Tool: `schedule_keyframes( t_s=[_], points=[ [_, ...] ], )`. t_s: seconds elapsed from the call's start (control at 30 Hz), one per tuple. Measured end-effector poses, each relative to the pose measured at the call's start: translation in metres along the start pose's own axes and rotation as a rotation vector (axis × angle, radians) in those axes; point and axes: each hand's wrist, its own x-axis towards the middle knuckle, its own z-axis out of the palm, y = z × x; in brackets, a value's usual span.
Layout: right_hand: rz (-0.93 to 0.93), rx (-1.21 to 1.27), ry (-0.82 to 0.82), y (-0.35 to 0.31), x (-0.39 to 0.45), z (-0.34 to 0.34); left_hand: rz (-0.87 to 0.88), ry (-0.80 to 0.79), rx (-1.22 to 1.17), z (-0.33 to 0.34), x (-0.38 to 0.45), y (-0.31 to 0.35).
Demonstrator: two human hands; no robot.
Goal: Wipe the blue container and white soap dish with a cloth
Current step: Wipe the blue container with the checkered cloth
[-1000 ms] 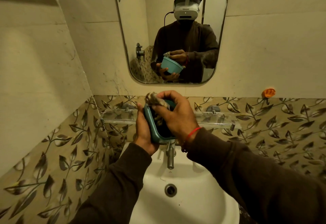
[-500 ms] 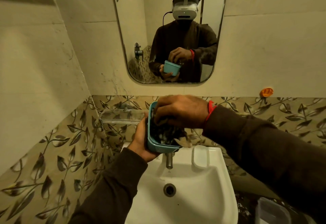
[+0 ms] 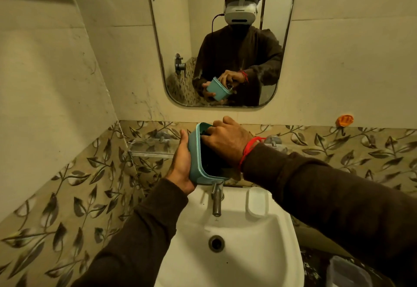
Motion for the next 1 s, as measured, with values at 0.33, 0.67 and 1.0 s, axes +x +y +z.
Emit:
schedule_keyframes(
  t_s=[0.33, 0.67, 1.0],
  points=[
    [0.054, 0.288, -0.071, -0.029, -0.017, 0.015, 0.142, 0.089, 0.133, -0.005, 0.007, 0.017],
    [0.553, 1.386, -0.202, -0.035, -0.026, 0.006, 0.186, 0.101, 0.064, -0.018, 0.002, -0.004],
    [0.684, 2.573, 0.162, 0.007, -0.021, 0.001, 0.363, 0.206, 0.011, -0.028, 0.003, 0.021]
  ],
)
